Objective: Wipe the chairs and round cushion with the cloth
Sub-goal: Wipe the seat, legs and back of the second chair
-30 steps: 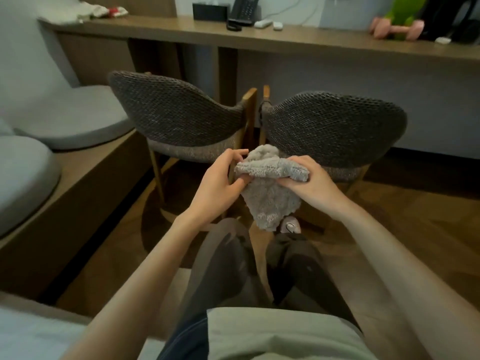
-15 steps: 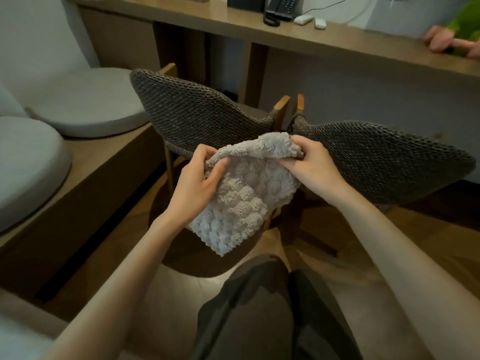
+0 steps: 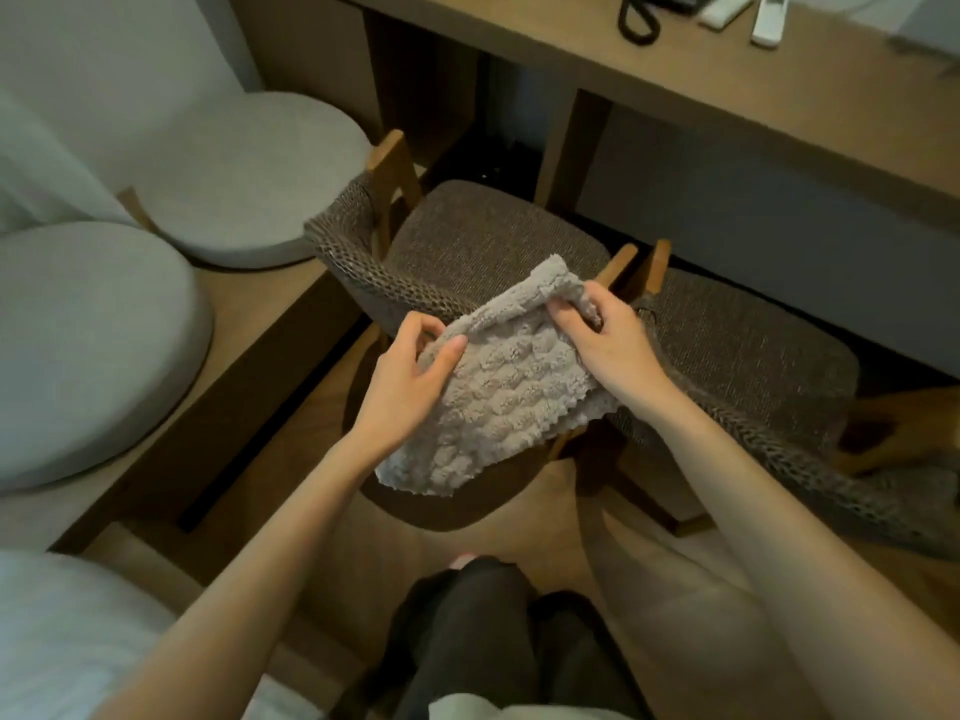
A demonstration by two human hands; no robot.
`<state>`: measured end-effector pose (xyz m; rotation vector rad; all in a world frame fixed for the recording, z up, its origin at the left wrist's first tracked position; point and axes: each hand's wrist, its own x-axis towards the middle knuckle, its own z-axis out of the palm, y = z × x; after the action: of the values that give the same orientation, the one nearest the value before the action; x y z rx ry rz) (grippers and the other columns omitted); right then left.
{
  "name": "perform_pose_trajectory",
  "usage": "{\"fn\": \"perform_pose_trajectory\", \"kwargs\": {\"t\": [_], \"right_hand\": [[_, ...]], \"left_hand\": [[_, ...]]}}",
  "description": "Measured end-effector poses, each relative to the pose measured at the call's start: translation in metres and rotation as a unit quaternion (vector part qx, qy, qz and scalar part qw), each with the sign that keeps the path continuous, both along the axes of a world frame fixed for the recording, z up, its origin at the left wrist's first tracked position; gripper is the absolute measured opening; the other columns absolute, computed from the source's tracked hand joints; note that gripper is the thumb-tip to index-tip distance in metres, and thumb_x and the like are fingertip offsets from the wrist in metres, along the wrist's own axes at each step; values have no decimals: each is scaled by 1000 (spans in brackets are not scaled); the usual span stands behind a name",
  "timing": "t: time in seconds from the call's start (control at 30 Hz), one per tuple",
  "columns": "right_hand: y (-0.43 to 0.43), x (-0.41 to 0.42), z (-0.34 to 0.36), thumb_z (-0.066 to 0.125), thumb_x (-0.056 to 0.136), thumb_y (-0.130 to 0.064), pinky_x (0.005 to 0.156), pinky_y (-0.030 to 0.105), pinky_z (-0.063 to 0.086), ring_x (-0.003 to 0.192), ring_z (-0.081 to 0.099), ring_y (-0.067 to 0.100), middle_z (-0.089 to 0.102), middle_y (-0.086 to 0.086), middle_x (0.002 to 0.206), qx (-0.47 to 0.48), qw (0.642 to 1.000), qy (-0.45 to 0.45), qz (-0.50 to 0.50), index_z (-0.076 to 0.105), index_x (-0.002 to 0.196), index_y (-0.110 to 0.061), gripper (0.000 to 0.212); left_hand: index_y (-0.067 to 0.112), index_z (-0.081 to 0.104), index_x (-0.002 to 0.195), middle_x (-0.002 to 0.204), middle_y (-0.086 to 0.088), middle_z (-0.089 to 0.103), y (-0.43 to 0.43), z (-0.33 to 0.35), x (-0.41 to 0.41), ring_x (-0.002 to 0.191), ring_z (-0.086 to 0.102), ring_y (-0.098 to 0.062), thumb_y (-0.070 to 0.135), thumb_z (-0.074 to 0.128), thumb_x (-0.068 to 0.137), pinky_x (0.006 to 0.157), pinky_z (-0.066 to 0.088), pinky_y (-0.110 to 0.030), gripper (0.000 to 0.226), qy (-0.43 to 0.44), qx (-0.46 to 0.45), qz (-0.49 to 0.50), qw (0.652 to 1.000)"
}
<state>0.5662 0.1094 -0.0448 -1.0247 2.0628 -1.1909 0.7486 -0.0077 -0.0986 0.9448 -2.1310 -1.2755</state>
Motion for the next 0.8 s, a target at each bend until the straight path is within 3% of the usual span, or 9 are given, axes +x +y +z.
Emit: {"fn": "perform_pose_trajectory", "kwargs": {"t": [0.1,0.17,0.23,0.3,0.4,0.53,0.7,0.77,0.8], "right_hand": [[-16,3,36,56,94,-41,79,34,52,85,64,3,69,-9,94,28,999,-10,10,65,101,-24,20],[-32,7,54,58,93,-38,72,33,52,78,63,-1,68,-12,88,42,999,-2,22,64,96,-27,13],[-57,14,65,60,93,-36,60,29,46,61,57,-3,62,-11,73,46,998,13,33,59,83,-27,13],[-88,22,69,60,93,-37,56,29,39,57,54,8,61,2,71,57,998,21,31,57,84,-22,17],[-141,32,64,59,92,-41,61,36,45,69,61,27,66,16,86,78,996,19,33,58,95,-14,28],[-220,45,43,59,92,-42,72,44,52,78,66,25,69,9,91,102,995,12,16,60,98,-12,30],[-301,52,14,56,94,-40,75,46,53,84,65,23,69,5,92,170,983,25,-65,60,103,-16,25],[-320,53,1,53,95,-38,97,46,43,114,53,24,61,5,122,232,962,133,-57,51,128,-19,38],[-327,56,-5,52,96,-37,110,47,31,131,38,27,48,6,140,252,944,206,-43,41,140,-18,50]], "left_hand": [[33,47,91,74,6,56,-10,35,14,61,52,-3,45,55,92,56,42,-19,14,-27,20,10,999],[35,49,91,76,5,57,-21,52,25,64,53,1,42,57,91,58,43,-15,11,-30,32,16,999],[33,51,94,80,2,60,-37,62,36,68,54,2,39,58,91,62,43,-14,10,-28,41,24,998],[31,52,96,83,2,61,-62,67,46,70,56,1,37,58,92,63,44,-13,9,-28,47,37,998],[28,53,102,80,10,62,-111,63,58,73,58,4,35,59,92,63,43,-7,14,-22,48,66,996],[27,52,107,76,19,64,-195,44,63,73,60,7,34,59,92,63,41,-4,18,-27,54,65,996],[27,50,114,88,11,63,-285,19,55,85,63,0,35,59,92,68,43,-6,25,-62,107,44,991],[23,40,135,109,11,59,-310,12,51,97,61,-4,27,58,93,83,47,-16,46,-80,120,17,989],[21,34,142,123,7,53,-321,9,50,107,56,-6,23,58,94,93,46,-23,54,-94,113,0,989]]}}
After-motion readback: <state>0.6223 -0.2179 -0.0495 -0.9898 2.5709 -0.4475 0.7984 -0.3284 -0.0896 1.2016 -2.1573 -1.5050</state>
